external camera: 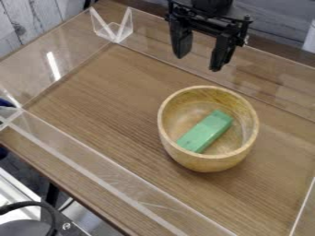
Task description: Remove the green block from inside the brown bowl and put it on the table
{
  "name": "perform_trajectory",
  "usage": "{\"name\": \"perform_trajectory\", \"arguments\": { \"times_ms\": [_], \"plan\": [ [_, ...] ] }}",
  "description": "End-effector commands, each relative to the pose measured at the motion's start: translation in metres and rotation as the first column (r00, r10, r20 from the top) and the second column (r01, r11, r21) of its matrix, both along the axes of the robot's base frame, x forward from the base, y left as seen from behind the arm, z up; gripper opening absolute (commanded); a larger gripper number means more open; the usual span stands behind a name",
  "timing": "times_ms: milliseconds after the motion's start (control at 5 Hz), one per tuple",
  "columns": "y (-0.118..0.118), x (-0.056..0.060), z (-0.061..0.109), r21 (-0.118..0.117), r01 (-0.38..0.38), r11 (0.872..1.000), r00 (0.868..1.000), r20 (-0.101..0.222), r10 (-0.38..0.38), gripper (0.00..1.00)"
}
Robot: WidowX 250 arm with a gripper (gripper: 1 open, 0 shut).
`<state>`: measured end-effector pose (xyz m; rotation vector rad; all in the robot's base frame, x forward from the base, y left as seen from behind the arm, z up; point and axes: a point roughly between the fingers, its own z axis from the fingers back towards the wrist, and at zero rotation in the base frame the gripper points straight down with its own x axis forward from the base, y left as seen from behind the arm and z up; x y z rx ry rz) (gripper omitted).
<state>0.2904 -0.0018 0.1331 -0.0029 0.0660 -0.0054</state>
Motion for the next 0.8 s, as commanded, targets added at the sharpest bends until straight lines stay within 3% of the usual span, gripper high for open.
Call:
{"name": "perform_trajectory", "arguments": {
  "times_ms": [0,200,600],
  "plan": [
    [-0.006,-0.007,-0.009,-0.001,0.025,1.0,1.0,-0.017,-0.025,1.0],
    [-0.014,-0.02,-0.023,-0.002,0.066,0.998,0.997,-0.034,-0.066,1.0],
    [-0.023,-0.023,-0.05,-0.012,0.106,0.994,0.994,-0.032,-0.106,1.0]
  ]
}}
